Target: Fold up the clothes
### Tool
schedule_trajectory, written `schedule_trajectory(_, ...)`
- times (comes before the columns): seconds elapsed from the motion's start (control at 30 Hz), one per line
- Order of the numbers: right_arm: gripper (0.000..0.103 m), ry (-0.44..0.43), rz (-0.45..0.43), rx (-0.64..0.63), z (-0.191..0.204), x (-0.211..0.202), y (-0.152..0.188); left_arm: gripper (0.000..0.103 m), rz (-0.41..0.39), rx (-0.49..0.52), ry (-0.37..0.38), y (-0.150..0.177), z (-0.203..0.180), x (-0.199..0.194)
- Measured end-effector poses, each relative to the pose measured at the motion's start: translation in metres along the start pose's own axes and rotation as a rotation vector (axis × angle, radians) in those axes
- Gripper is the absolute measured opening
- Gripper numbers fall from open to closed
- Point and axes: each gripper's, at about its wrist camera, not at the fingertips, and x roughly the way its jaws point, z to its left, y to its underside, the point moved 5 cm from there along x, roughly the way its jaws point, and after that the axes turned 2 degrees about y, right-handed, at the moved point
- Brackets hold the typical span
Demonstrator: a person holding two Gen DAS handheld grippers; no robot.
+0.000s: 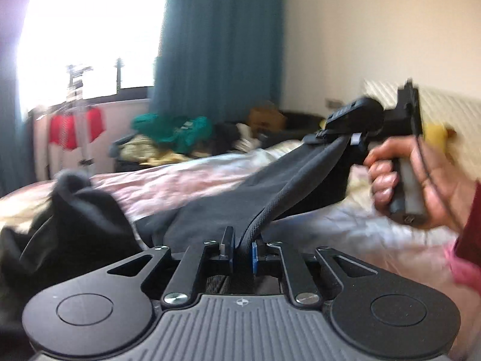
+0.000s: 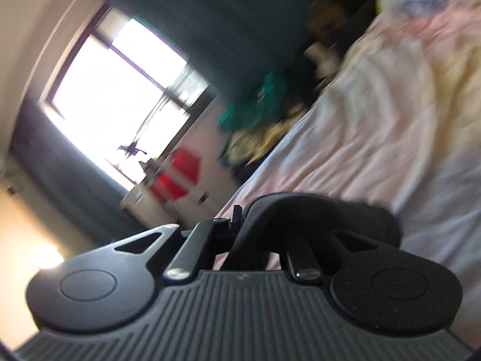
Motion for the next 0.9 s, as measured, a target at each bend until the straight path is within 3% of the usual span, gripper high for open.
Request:
schedule_trajectory(0.13, 0.009, 0.145, -0.007, 0.149, -0.070, -0.031, -0.004, 0.026, 0.085, -0.038, 0.049, 0.000, -0.017, 0.000)
schedule_trajectory(0.2, 0.009, 0.151, 0.029, 0.224, -0.099, -0.030, 0.014, 0.046, 0.116, -0.081, 0.042, 0.005, -0.016, -0.010)
schedule_trajectory(0.27, 0.009, 0.170, 0.082, 0.246, -0.116, -0.030, 0.032, 0.053, 0.156, -0.123, 0.010, 0.013, -0.008, -0.027)
schedule_trajectory(0.4, 0.010, 0.222, 0.097, 0.178, -0.119, -0.024, 0.041, 0.064, 0.234, -0.218, -0.103, 0.035, 0.027, -0.072)
schedule_trajectory(0.53, 0.010, 0.305, 0.092, 0.062, -0.117, -0.024, 0.045, 0.071, 0.300, -0.375, -0.261, 0.061, 0.079, -0.128)
schedule_trajectory(0.63, 0.010, 0.350, 0.110, 0.048, -0.126, -0.023, 0.047, 0.078, 0.325, -0.453, -0.380, 0.077, 0.115, -0.166)
schedule_trajectory(0.77, 0.009, 0.342, 0.099, 0.082, -0.131, -0.029, 0.047, 0.081, 0.306, -0.614, -0.434, 0.099, 0.153, -0.205)
schedule_trajectory(0.9, 0.009, 0.301, 0.001, 0.070, -0.122, -0.040, 0.032, 0.081, 0.296, -0.806, -0.424, 0.125, 0.179, -0.218)
